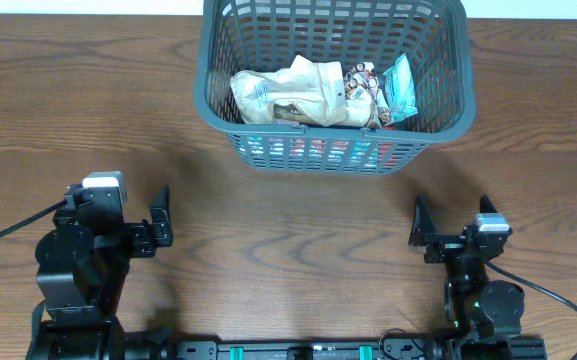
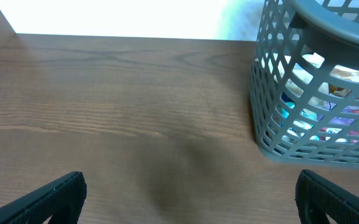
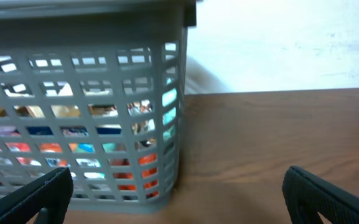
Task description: Pack container
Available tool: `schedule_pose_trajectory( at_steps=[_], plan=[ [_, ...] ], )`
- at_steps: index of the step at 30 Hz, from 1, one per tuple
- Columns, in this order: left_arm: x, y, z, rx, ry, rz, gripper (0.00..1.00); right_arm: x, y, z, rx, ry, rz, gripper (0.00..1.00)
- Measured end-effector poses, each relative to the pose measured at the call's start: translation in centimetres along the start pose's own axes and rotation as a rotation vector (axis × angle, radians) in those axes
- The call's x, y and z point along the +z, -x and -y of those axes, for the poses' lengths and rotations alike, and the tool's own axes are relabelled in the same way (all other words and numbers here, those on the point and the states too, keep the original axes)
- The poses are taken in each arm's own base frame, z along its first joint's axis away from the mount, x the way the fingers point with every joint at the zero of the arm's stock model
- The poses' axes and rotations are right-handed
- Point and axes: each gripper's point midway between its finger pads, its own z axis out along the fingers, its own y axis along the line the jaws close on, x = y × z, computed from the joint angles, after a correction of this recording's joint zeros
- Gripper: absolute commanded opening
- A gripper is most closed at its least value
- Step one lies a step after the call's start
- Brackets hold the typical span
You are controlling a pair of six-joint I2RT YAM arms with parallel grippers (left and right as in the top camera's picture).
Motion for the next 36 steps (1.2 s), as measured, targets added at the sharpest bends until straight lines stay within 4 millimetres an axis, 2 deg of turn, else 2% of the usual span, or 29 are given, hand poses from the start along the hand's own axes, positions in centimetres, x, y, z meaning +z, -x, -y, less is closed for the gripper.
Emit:
schedule_pose_trajectory(
  at_steps=[2, 7, 12, 36],
  plan=[
    [0.0, 0.0, 0.0, 0.0, 0.0, 0.0, 0.99, 0.1, -0.7, 0.2, -0.013, -0.008, -0.013, 0.99],
    [0.0, 0.0, 0.0, 0.0, 0.0, 0.0, 0.99, 0.1, -1.0, 0.2, -0.077, -0.013, -0.022, 0.99],
    [0.0, 0.0, 0.0, 0.0, 0.0, 0.0, 0.99, 0.0, -3.0, 0.3, -0.121, -0.01, -0.102, 0.99],
    [0.0, 0.0, 0.0, 0.0, 0.0, 0.0, 0.98, 0.0, -3.0, 0.3, -0.139, -0.009, -0.1, 0.99]
  ],
)
